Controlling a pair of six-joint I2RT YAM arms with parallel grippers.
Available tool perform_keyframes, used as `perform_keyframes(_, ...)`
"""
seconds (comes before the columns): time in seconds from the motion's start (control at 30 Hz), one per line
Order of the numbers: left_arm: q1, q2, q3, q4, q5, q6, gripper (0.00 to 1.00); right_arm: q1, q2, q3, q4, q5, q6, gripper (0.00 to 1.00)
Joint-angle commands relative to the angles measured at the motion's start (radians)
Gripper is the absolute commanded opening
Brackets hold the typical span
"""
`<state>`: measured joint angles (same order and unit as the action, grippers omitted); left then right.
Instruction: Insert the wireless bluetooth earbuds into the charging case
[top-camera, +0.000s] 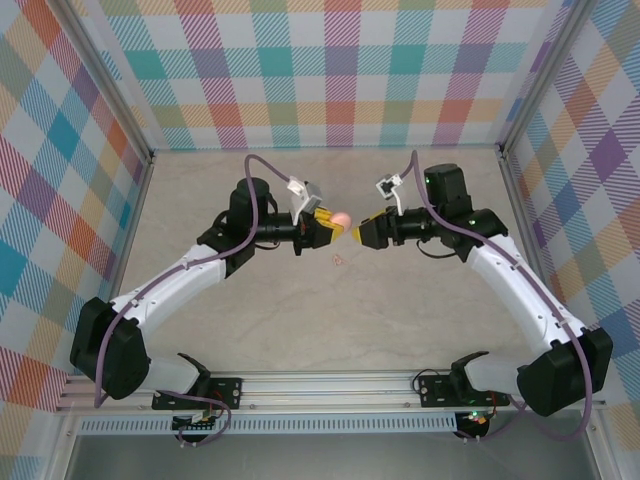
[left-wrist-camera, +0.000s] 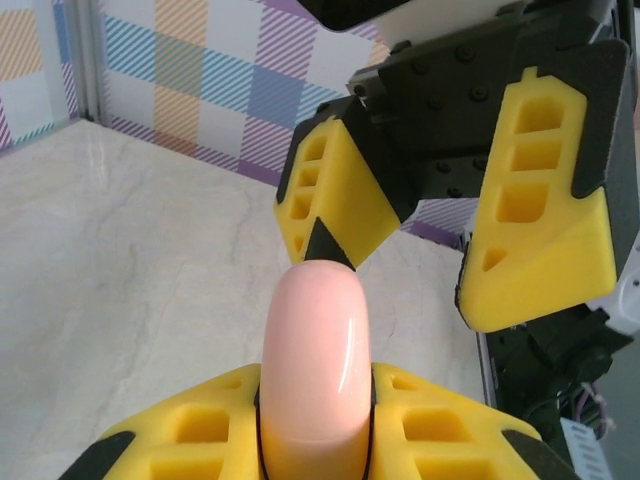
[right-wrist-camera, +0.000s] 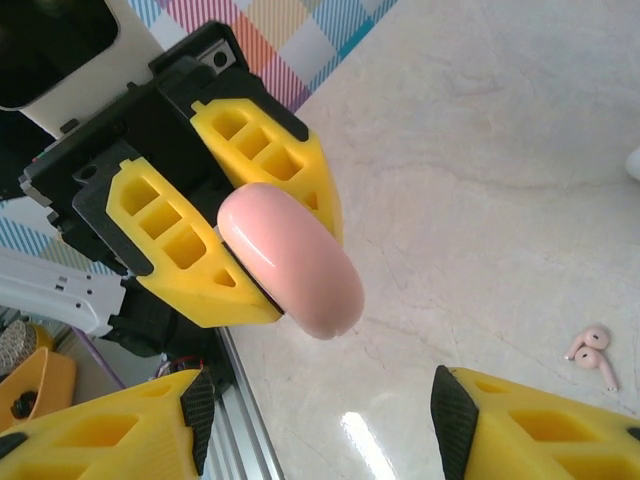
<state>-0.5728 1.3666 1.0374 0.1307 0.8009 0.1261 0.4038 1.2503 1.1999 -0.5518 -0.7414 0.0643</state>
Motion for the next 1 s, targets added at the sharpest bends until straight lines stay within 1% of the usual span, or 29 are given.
perform_keyframes(0.0,-0.015,-0.035,0.012,-0.003,0.054,0.151,0.14,0.025,0.011,0.047,-0.037,0.026,-0.051,0.62)
perform_keyframes(0.3,-0.036,-0.059,0.004,-0.025,0.078,0.217,0.14,0.047,0.047,0.077,-0.054,0.079,-0.057,0.62)
perform_keyframes(0.43,-0.042,-0.066,0.012,-0.071,0.087,0.262,0.14,0.047,0.033,0.071,-0.031,0.136,-0.033,0.62)
perform_keyframes(0.7,-0.053,-0.066,0.027,-0.129,0.109,0.304,0.13,0.047,0.012,0.064,0.001,0.207,0.003,0.62)
perform_keyframes(0.83,-0.057,-0.070,0.031,-0.140,0.118,0.316,0.12,0.047,0.015,0.061,0.003,0.227,0.011,0.62)
perform_keyframes(0.97,-0.059,-0.073,0.035,-0.140,0.115,0.317,0.11,0.047,0.028,0.066,-0.013,0.198,0.001,0.62)
